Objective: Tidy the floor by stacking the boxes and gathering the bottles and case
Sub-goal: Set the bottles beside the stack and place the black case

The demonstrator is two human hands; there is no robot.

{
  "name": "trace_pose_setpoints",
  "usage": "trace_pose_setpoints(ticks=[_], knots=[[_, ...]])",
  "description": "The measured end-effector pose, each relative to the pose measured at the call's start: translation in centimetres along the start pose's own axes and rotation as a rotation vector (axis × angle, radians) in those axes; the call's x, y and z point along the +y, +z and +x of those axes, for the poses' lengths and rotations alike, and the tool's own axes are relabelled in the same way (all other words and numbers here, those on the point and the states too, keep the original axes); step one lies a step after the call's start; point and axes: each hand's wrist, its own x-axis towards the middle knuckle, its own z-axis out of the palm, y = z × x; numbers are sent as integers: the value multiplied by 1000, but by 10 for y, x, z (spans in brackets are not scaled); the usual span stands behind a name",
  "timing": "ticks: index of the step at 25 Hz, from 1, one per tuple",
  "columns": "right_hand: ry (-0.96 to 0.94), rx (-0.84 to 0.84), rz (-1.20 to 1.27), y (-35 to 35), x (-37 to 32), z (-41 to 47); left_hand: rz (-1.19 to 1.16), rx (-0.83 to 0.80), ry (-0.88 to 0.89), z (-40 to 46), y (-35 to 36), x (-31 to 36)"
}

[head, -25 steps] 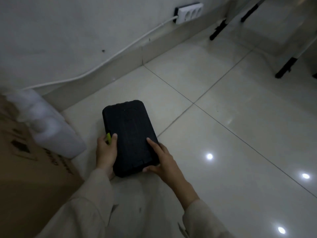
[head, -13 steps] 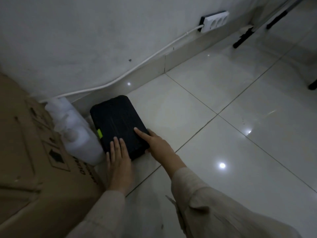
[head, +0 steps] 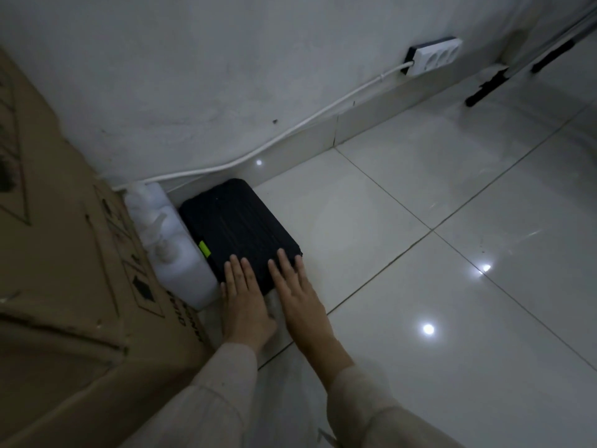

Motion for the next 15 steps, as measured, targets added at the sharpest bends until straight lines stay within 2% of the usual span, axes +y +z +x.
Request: trace_pose_setpoints(ticks=[2,7,9,11,13,15], knots=[[4,-44,-7,1,-8,-2,33,-3,-4,2,0,0],[86,-308,-31,-27,-20,-4,123,-48,11,3,-3,0],[110,-415,-11,-43,-29,-18,91,-179,-29,4,-21,-2],[119,-449,45,-63,-37,-44,-28,-271,-23,-7,-43,1],[145,-386,88,-93,-46,-67,-184,-131,78,-42,-58,8],[199,-299,139,-130,-60,-84,-363,-13,108,-87,-76,15]])
